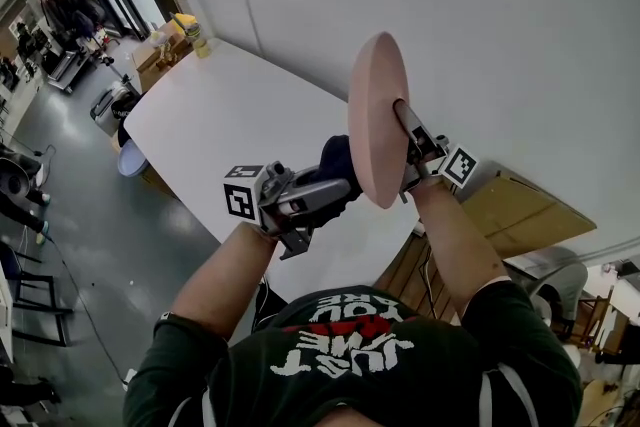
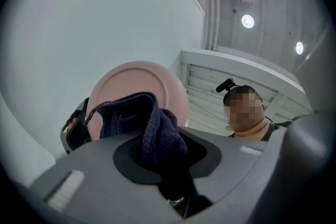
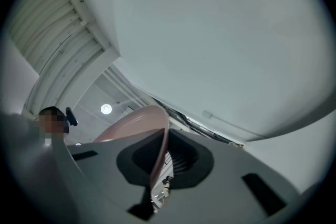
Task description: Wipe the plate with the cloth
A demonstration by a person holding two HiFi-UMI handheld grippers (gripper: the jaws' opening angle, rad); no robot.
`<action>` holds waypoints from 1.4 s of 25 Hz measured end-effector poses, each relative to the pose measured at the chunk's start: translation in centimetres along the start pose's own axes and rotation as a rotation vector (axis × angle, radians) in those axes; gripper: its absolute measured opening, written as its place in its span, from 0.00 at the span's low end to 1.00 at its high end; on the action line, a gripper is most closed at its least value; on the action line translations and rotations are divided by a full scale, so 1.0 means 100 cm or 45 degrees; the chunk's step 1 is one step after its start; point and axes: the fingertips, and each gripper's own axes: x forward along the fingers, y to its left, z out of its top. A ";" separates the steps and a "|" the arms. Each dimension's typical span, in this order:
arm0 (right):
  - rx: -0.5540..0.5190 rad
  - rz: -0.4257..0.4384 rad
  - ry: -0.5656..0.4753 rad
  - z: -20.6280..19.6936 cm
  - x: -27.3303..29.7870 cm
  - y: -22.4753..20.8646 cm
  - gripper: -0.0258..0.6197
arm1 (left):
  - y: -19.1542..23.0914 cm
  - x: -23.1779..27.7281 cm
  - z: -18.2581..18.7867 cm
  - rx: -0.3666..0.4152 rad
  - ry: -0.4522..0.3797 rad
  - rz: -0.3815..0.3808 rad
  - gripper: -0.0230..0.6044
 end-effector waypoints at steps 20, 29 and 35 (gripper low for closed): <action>0.172 0.054 0.245 -0.088 -0.010 0.023 0.06 | 0.045 -0.024 0.073 0.000 -0.264 0.267 0.17; 0.120 -0.148 0.224 -0.070 -0.064 -0.012 0.06 | 0.005 -0.078 0.074 0.077 -0.356 0.260 0.17; -0.054 -0.335 0.210 -0.017 -0.079 -0.024 0.06 | 0.024 -0.141 0.046 0.074 -0.450 0.557 0.17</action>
